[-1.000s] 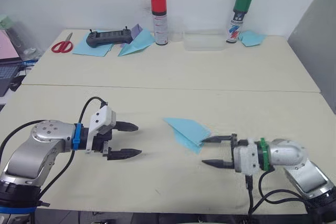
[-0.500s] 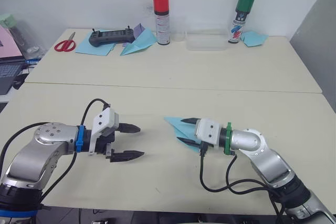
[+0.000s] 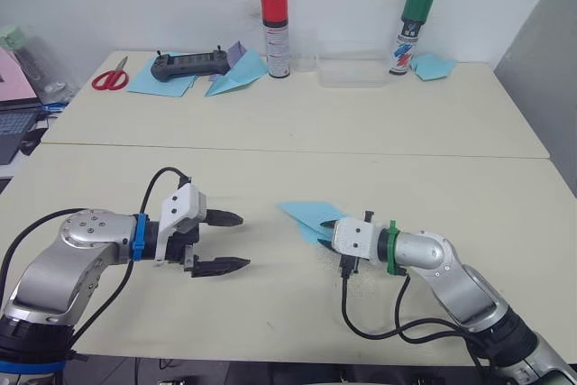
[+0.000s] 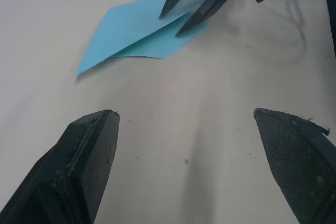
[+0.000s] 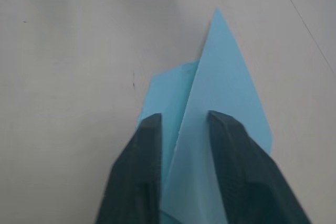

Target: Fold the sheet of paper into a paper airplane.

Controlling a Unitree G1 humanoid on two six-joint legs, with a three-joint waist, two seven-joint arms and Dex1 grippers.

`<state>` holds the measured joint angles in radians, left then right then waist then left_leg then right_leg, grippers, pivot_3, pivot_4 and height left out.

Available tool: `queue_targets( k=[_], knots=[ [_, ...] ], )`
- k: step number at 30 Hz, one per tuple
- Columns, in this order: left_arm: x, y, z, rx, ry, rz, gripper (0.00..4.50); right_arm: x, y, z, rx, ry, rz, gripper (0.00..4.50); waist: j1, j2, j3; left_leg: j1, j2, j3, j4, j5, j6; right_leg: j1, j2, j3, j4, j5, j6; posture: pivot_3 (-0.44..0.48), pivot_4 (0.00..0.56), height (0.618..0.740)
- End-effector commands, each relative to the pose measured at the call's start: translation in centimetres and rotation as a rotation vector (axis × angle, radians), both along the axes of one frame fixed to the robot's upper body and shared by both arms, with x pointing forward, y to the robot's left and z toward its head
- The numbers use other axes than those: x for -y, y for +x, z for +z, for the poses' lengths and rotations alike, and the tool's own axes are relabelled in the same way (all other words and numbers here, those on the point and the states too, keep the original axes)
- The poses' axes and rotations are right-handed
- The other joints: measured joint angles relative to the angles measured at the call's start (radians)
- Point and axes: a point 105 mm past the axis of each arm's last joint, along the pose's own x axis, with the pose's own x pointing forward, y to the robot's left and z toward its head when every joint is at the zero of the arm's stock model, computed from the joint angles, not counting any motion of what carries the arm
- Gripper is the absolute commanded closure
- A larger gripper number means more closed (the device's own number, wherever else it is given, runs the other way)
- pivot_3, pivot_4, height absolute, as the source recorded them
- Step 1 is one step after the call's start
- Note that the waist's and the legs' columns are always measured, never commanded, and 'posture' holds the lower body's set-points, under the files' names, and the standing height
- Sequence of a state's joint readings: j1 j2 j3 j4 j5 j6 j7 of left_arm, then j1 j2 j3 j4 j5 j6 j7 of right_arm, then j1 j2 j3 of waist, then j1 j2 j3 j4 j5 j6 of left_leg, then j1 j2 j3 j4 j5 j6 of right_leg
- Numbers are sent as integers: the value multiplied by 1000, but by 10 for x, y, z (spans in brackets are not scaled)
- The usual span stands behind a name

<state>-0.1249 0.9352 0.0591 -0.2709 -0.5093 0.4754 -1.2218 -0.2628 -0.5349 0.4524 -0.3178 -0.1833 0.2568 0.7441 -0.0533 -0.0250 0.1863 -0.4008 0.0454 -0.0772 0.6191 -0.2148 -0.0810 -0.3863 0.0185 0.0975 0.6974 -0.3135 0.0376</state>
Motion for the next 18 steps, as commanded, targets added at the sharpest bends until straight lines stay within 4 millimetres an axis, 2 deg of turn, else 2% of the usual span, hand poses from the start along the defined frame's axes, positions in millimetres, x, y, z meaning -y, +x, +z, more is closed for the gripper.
queue_targets(
  k=[1, 5, 11, 17, 18],
  knots=[
    [3, 2, 10, 51, -11, -8, 0, -2, 2, 12, 66, 11, 23, 4474, 0, 0, 0, 0, 0, 0, 0, 0, 0, 0, 0, 0, 0, 0, 0, 0, 150, 740],
    [3, 3, 10, 59, -14, 0, 0, -10, -3, 18, 142, 56, 125, 4474, -1, 0, 0, 0, 0, 0, 0, 0, 0, 0, 0, 0, 0, 0, 0, 0, 150, 740],
    [-1, 2, 10, 56, -7, 9, 0, -14, -14, 18, 143, 123, 282, 4474, -2, 0, 0, 0, 0, 0, 0, 0, 0, 0, 0, 0, 0, 0, 0, 0, 150, 740],
    [0, 1, 10, 52, -6, 9, 0, -15, -18, 9, 135, 110, 351, 4474, -2, 0, 0, 0, 0, 0, 1, 0, 0, 1, 0, 0, 0, 0, 0, 0, 150, 740],
    [0, 1, 9, 50, -5, 8, 0, -14, -20, 7, 111, 119, 349, 4304, -2, 0, 0, 0, 0, 0, 1, 0, 0, 1, 0, 0, 0, 0, 0, 0, 150, 740]
  ],
)
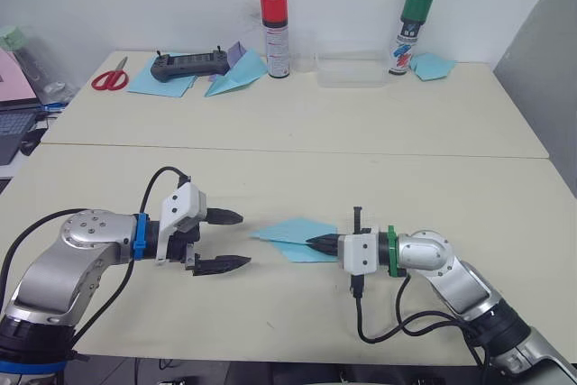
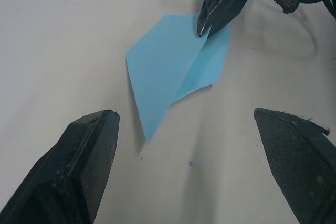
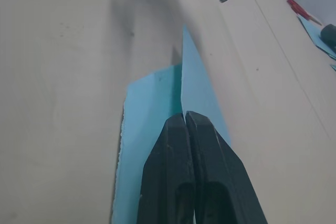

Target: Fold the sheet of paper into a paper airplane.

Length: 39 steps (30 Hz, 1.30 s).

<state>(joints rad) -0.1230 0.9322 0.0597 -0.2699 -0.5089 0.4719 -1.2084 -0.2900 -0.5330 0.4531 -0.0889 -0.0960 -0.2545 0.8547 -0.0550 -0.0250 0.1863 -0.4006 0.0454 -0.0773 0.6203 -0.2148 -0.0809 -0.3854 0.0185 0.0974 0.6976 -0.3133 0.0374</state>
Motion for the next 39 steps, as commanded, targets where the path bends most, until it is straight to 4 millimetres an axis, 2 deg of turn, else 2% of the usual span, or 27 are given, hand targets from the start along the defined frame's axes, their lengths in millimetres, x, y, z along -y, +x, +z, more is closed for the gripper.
queue_targets(
  k=[1, 4, 8, 11, 15, 19, 20, 27, 34, 39],
  knots=[
    [-1, 0, 9, 41, -2, -3, 0, -2, -5, 6, -21, 35, 30, 4103, 0, 0, 0, 0, 0, 0, 0, 0, 0, 0, 0, 0, 0, 0, 0, 0, 150, 740],
    [-2, 0, 8, 36, 1, -2, 0, 2, -13, 8, -82, 48, 49, 3192, 1, 0, 0, 0, 0, 0, 0, 0, 0, 0, 0, 0, 0, 0, 0, 0, 150, 740],
    [-1, 2, 8, 41, 3, -4, 0, 11, -24, 23, -148, 112, 68, 1721, 2, 0, 0, 0, 0, 0, 0, 0, 0, 0, 0, 0, 0, 0, 0, 0, 150, 740],
    [-2, 5, 9, 44, -5, 5, 0, 13, -24, 39, -206, 194, 50, 1721, 1, 0, 0, 0, 0, 0, 2, 0, 0, 1, 0, 0, 0, 0, 0, 0, 150, 740],
    [-3, 8, 8, 49, 5, 3, 0, 1, -14, 47, -268, 273, 10, 2792, -3, 0, 0, 1, 1, -1, 4, 0, 0, 2, 1, 0, 1, 1, 1, 0, 150, 740],
    [-1, 22, 10, 78, 11, 6, 0, -16, -1, 18, -332, 185, -55, 4293, -2, 0, 0, 1, 1, -1, 4, 0, 0, 2, 1, 0, 1, 1, 1, 0, 150, 740],
    [0, 24, 11, 82, 9, 5, 0, -16, -2, 12, -341, 154, -56, 4469, -1, 0, 0, 0, 1, -1, 5, 0, 0, 1, 2, 0, 1, 2, 1, 0, 150, 740],
    [6, 21, 1, 77, 32, -41, 0, -9, -1, -19, -394, 53, -125, 4469, 2, 0, 0, -1, 0, 0, 4, 0, 0, 0, 1, 0, 0, 1, 1, 0, 150, 740],
    [7, 20, -1, 71, 26, -47, 0, -6, -12, -14, -400, 49, -103, 4469, 0, 0, 0, -1, 0, 0, 5, 0, 0, 1, 1, 0, 0, 1, 1, 0, 150, 740],
    [10, 22, -3, 74, 21, -48, 0, -2, -10, -20, -441, 42, -147, 4469, -1, 0, 0, -1, 0, 0, 5, 0, 0, 1, 1, 0, 0, 1, 1, 0, 150, 740]
  ],
)
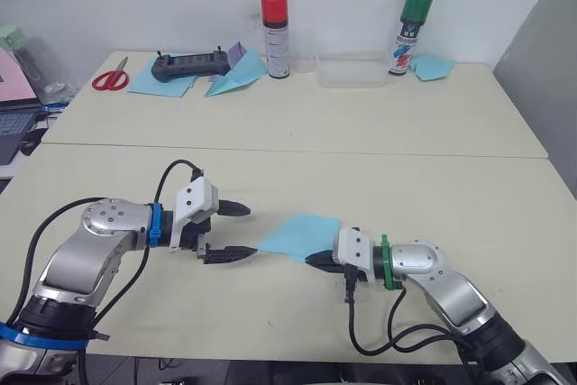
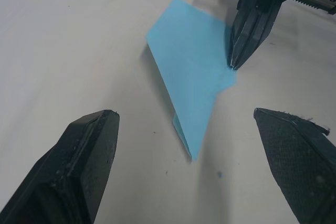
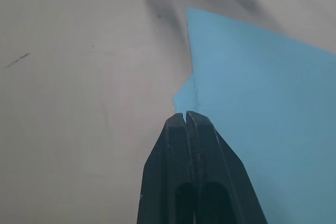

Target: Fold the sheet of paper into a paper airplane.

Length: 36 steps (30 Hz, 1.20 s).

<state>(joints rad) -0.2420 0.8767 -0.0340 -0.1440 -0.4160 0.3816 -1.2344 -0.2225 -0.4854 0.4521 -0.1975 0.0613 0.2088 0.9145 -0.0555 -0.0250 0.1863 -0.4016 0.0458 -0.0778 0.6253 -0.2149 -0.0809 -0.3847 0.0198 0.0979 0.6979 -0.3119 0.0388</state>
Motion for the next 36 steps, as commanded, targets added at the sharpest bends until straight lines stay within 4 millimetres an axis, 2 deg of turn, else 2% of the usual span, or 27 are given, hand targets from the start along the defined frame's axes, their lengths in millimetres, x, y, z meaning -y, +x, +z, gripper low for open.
queue_targets(
  k=[1, 5, 8, 10, 12, 15, 18, 23, 27, 30, 33, 36],
  knots=[
    [4, 2, 3, 27, -6, -13, 0, -1, 4, 5, -23, 34, -39, 4469, 0, 0, 0, 0, 0, 0, 0, 0, 0, 0, 0, 0, 0, 0, 0, 0, 150, 740],
    [9, 2, 3, 32, -21, -20, 0, -3, 5, 16, -40, 103, -50, 4469, -1, 0, 0, 0, 0, 0, 0, 0, 0, 0, 0, 0, 0, 0, 0, 0, 150, 740],
    [16, -1, -2, 22, -29, -39, 0, 2, 2, 21, -25, 98, -28, 4469, 0, 0, 0, 0, 0, 0, 0, 0, 0, 0, 0, 0, 0, 0, 0, 0, 150, 740],
    [19, 2, -10, 21, -15, -28, 0, 5, 2, 21, -25, 88, -27, 4469, 0, 0, 0, 0, 0, 0, 0, 0, 0, 0, 0, 0, 0, 0, 0, 0, 150, 740],
    [30, 15, -11, 68, -86, 24, 0, 7, 2, 19, -25, 78, -35, 4469, 1, 0, 0, 0, 0, 0, 0, 0, 0, 0, 0, 0, 0, 0, 0, 0, 150, 740],
    [47, 14, 0, 83, -205, 15, 547, 7, 2, 20, -24, 80, -39, 4500, 2, 0, 0, -1, 0, -1, 1, 0, 0, 1, 0, 0, 0, 1, 1, 0, 150, 740],
    [52, 9, 2, 72, -231, 3, 1499, 6, 0, 21, -23, 81, -36, 4500, -1, 0, 0, 0, 0, 0, 1, 0, 0, 1, 0, 0, 0, 1, 1, 0, 150, 740],
    [52, 8, -27, 18, -145, 30, 3155, 6, -2, 22, -22, 76, -37, 4500, -2, 0, 0, 0, 0, 0, 1, 0, 0, 1, 0, 0, 0, 1, 1, 0, 150, 740],
    [51, 5, -43, -22, -106, 45, 4445, 6, -3, 24, -21, 74, -39, 4500, -1, 0, 0, 0, 0, 0, 1, 0, 0, 1, 0, 0, 0, 1, 1, 0, 150, 740],
    [46, 8, -59, -36, -31, 94, 4480, 6, -3, 24, -20, 74, -41, 4500, -1, 0, 0, 0, 0, 0, 1, 0, 0, 1, 0, 0, 0, 1, 1, 0, 150, 740],
    [44, 10, -68, -59, -12, 115, 4480, 5, -3, 26, -18, 80, -42, 4500, -1, 0, 0, 1, 0, 0, 1, 0, 0, 2, 0, 0, 0, 1, 1, 0, 150, 740],
    [49, 1, -77, -94, -5, 87, 4480, -2, -1, 50, -8, 195, -49, 4500, -1, 0, 0, 3, -1, -1, 2, 0, 0, 5, 0, 0, 0, 1, 2, 0, 150, 740]
  ],
)
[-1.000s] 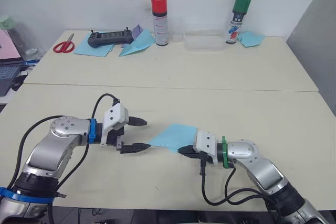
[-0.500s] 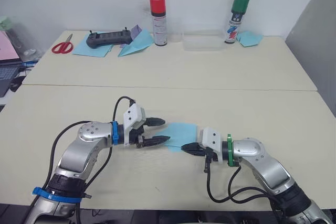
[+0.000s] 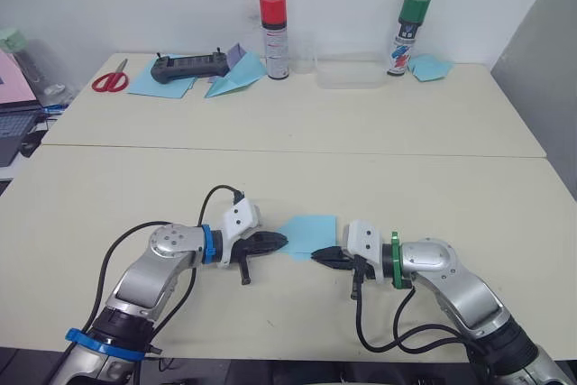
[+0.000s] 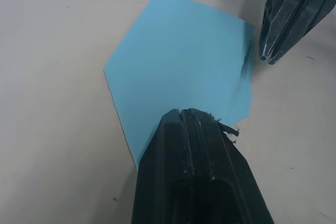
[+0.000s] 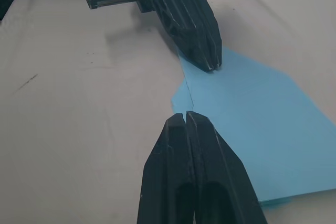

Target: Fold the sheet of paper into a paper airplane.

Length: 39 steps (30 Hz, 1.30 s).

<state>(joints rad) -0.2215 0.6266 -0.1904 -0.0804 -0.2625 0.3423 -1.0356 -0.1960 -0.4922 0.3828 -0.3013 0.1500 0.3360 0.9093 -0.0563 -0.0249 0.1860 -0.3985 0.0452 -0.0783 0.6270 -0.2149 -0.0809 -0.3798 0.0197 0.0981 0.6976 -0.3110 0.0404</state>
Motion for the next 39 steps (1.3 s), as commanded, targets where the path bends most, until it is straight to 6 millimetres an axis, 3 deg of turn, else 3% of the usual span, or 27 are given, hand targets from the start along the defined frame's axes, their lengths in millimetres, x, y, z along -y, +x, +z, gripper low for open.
queue_targets(
  k=[1, 4, 13, 17, 22, 26, 30, 34, 39],
  knots=[
    [1, -8, -22, -67, 50, 0, 4480, -9, 6, 38, 62, 143, -25, 4500, 0, 0, 0, 0, 0, 0, 0, 0, 0, 0, 0, 0, 0, 0, 0, 0, 150, 740],
    [2, -10, -23, -59, 51, -5, 4480, -10, 15, 32, 72, 112, -61, 4500, 0, 0, -1, 1, 0, 0, 0, 0, 0, 2, 0, 0, 0, 1, 1, 0, 150, 740],
    [5, -13, -16, -26, 36, -20, 4480, -2, 18, -14, 21, -86, -47, 4500, 2, 0, -2, 1, -1, 0, 0, 0, 0, 1, -1, 0, -2, 0, 1, 0, 150, 740],
    [-6, -10, -6, -9, 55, 23, 4480, 5, 17, -31, -3, -148, -44, 4500, 1, -1, -2, 1, -1, 0, 0, 0, 0, 2, -1, 0, -2, 0, 1, 0, 150, 740],
    [-25, 7, 25, -17, -40, 180, 4480, 7, 19, -34, -31, -114, -75, 4500, -1, -1, -2, 1, -1, 0, 0, 0, 0, 2, -1, 0, -1, 0, 1, 0, 150, 740],
    [-14, -1, 35, -22, -105, 130, 4480, 8, 20, -31, -37, -84, -99, 4500, 0, -1, -2, 1, -1, 0, 0, 0, 0, 2, -1, 0, -2, 1, 1, 0, 150, 740],
    [-7, -5, 20, -34, -50, 92, 4480, 7, 19, -27, -35, -65, -96, 4500, 0, -1, -2, 1, -1, 0, 0, 0, 0, 2, -2, 0, -2, 1, 1, 0, 150, 740],
    [2, -4, 18, -47, -71, 70, 4480, 8, 18, -23, -44, -55, -111, 4500, 1, -1, -2, 0, -1, 0, 0, 0, 0, 1, -1, 0, -2, 1, 1, 0, 150, 740],
    [-5, -12, -16, -99, 77, 25, 4480, 7, 15, -7, -82, 7, -156, 4500, 1, -1, -2, 0, -1, 0, -1, 0, 0, 1, -1, 0, -3, 1, 1, 0, 150, 740]
  ],
)
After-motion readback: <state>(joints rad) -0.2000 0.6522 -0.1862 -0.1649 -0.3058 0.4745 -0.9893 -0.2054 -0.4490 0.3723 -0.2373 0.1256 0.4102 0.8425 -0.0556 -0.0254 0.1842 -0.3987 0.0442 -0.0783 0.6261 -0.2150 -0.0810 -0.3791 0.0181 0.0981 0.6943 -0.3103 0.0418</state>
